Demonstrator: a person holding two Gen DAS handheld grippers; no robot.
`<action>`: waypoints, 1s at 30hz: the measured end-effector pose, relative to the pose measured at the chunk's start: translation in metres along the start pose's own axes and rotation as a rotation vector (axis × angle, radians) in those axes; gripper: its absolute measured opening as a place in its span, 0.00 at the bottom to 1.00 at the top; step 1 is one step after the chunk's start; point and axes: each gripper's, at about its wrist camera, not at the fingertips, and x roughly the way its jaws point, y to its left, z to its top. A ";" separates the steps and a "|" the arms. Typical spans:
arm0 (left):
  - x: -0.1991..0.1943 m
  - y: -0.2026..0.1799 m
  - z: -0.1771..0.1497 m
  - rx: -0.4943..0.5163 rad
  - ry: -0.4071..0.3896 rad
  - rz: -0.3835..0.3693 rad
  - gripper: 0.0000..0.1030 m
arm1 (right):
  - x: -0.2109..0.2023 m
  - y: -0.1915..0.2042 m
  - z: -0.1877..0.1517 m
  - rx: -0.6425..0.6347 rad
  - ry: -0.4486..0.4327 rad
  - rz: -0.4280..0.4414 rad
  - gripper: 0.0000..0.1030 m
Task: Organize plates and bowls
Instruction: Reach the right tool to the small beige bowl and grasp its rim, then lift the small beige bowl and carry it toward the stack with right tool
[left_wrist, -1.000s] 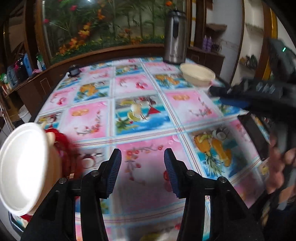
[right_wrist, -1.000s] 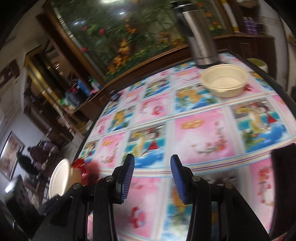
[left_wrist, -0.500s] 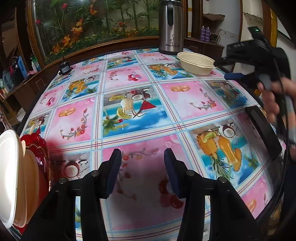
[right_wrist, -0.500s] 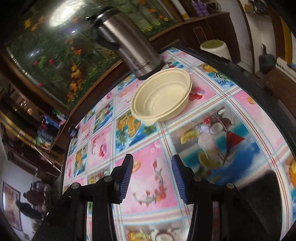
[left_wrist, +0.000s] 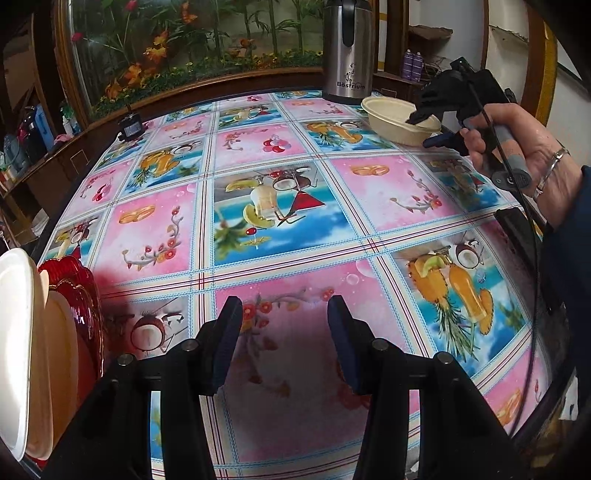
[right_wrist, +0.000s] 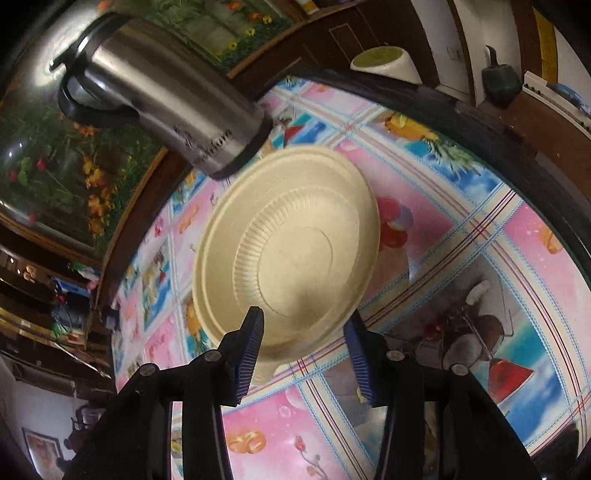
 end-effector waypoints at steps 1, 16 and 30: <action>0.000 0.001 0.000 -0.003 0.001 -0.001 0.45 | 0.001 0.001 -0.001 -0.021 0.015 -0.009 0.27; -0.030 0.016 -0.003 -0.061 -0.027 -0.063 0.45 | -0.060 0.040 -0.125 -0.754 0.438 0.117 0.15; -0.045 0.005 0.001 -0.144 0.032 -0.309 0.45 | -0.168 -0.017 -0.164 -0.587 0.043 0.195 0.39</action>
